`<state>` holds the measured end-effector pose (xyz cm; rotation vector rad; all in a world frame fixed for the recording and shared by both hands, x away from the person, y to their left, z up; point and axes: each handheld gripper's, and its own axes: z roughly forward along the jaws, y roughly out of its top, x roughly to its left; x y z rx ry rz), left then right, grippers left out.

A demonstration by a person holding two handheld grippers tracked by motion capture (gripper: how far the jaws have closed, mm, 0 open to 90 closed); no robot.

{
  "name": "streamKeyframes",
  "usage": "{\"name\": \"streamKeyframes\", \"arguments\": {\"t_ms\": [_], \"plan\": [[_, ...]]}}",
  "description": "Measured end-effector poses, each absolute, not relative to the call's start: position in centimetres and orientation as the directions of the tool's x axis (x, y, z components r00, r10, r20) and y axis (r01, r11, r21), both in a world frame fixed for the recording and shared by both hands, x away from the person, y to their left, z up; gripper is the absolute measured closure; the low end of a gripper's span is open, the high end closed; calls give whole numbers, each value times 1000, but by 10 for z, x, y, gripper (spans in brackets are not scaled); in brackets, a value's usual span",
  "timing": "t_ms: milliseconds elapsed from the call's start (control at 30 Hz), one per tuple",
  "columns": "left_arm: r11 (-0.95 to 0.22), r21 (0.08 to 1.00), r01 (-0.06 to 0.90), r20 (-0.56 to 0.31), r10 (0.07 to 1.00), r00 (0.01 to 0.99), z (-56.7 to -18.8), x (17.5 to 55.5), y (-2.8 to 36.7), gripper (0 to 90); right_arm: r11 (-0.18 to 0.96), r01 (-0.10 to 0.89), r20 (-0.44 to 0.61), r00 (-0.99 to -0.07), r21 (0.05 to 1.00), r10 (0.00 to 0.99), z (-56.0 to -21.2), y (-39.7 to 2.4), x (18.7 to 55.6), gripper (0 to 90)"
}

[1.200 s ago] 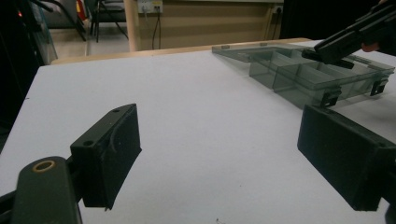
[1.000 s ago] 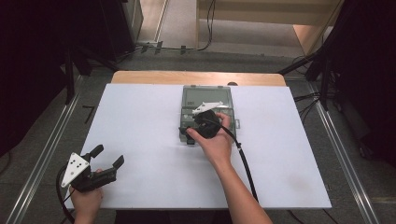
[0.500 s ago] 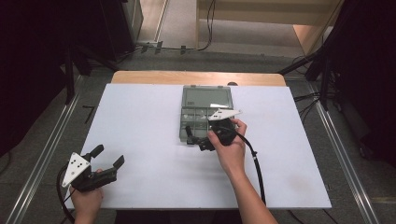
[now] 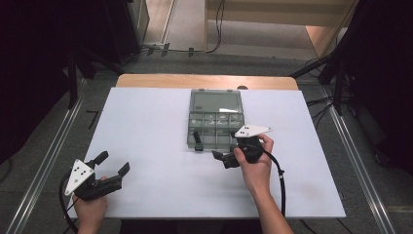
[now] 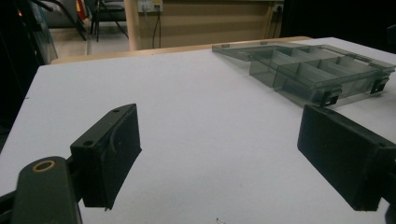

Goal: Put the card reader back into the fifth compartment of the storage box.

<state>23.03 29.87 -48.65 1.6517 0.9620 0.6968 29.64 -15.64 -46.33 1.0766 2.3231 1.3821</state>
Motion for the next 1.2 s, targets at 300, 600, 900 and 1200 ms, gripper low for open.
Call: {"name": "streamKeyframes", "arguments": {"t_ms": [300, 600, 900, 1200], "plan": [[-127, 959, 252, -19, 863, 505, -486, 230, 299, 136, 255, 473, 168, -683, 843, 710, -469, -180, 281, 0], [-127, 960, 251, -18, 863, 505, -487, 230, 298, 136, 226, 471, 170, -659, 853, 733, -474, -207, 265, 0], [-129, 960, 248, -16, 861, 508, -487, 230, 298, 136, 207, 476, 169, -632, 855, 756, -480, -233, 251, 0], [-132, 959, 249, -14, 862, 507, -487, 230, 298, 136, 174, 476, 177, -604, 862, 777, -485, -257, 239, 0]]}}
